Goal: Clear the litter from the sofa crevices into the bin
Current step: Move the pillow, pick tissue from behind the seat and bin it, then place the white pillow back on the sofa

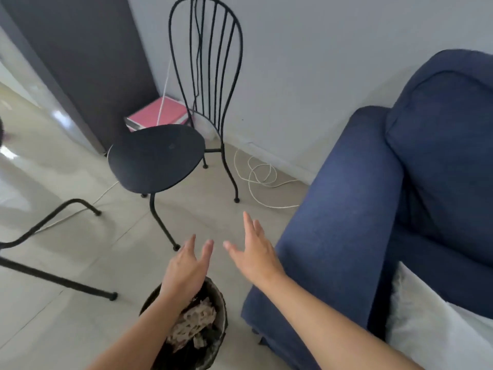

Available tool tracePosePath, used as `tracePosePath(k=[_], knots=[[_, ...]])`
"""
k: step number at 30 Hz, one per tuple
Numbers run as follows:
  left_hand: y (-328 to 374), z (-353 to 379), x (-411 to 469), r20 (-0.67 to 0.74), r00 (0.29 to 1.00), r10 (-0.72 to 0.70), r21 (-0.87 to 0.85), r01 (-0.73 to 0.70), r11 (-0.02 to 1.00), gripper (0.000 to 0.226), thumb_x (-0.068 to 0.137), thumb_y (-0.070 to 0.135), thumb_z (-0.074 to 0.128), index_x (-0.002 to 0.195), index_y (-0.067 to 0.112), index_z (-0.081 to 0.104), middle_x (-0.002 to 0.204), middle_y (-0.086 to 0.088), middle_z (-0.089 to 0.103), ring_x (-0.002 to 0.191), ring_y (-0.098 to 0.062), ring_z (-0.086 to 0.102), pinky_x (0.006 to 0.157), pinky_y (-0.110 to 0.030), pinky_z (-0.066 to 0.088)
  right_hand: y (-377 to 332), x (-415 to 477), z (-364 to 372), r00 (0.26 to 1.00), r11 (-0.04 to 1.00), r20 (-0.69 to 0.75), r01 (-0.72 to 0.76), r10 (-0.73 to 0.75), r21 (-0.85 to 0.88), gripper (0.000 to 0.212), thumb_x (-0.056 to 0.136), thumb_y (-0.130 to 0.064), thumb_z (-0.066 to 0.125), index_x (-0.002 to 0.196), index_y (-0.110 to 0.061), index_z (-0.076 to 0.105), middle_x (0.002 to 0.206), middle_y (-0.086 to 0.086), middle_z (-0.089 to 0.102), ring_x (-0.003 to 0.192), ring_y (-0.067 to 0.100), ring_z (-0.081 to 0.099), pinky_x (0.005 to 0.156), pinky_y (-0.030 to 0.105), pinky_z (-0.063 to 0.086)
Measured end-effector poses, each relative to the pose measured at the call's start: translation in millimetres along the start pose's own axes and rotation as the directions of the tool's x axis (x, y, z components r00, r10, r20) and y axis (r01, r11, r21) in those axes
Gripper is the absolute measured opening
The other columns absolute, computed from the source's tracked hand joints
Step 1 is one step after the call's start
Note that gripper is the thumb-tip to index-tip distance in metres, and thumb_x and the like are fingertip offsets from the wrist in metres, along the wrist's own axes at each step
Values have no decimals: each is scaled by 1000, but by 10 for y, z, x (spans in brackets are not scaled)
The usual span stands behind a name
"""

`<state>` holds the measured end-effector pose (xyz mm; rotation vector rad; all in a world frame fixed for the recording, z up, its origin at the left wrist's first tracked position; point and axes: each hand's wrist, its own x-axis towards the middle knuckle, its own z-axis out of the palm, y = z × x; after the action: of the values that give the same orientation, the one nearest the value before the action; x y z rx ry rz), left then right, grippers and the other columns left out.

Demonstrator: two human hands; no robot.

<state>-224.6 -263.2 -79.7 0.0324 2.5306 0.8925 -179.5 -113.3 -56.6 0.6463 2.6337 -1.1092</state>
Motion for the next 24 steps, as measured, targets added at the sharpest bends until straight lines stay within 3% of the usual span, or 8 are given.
tracePosePath(k=[5, 10, 14, 18, 24], knots=[[1164, 398, -177, 21, 981, 194, -3, -194, 981, 82, 89, 68, 37, 154, 20, 20, 159, -3, 26, 145, -22, 22, 115, -41, 22, 614, -155, -1087, 974, 996, -206, -89, 93, 29, 83, 93, -58, 48, 156, -35, -1, 166, 8, -3, 152, 24, 3, 117, 44, 25], [2182, 1195, -454, 70, 915, 398, 104, -403, 909, 83, 87, 67, 42, 149, 13, 28, 155, -6, 30, 144, -21, 18, 116, -42, 20, 1637, -666, -2077, 899, 955, -328, -250, 290, 157, 87, 91, -59, 51, 156, -33, -1, 165, 7, -5, 151, 26, 13, 113, 43, 30], [2644, 1998, -823, 169, 867, 468, 157, -493, 856, 86, 87, 70, 39, 153, 19, 18, 161, -5, 15, 148, -23, 3, 118, -48, 10, 2569, -1140, -2426, 809, 893, -380, -390, 449, 225, 89, 89, -61, 52, 156, -30, 2, 165, 12, -1, 151, 26, 11, 115, 47, 28], [2815, 2796, -1234, 344, 820, 458, 169, -534, 829, 90, 85, 74, 38, 154, 23, 11, 163, -4, 8, 148, -22, -2, 118, -51, 10, 3511, -1684, -2493, 703, 783, -346, -558, 622, 274, 91, 87, -65, 51, 156, -30, 2, 164, 14, -1, 151, 27, 2, 116, 49, 25], [2763, 3664, -1527, 540, 815, 210, 296, -417, 859, 113, 64, 88, 41, 152, 33, -3, 162, -8, 4, 145, -34, 8, 113, -56, 22, 4461, -2316, -2339, 534, 588, -245, -747, 809, 312, 93, 82, -73, 47, 154, -36, 2, 163, 11, 1, 149, 32, 7, 113, 57, 29]])
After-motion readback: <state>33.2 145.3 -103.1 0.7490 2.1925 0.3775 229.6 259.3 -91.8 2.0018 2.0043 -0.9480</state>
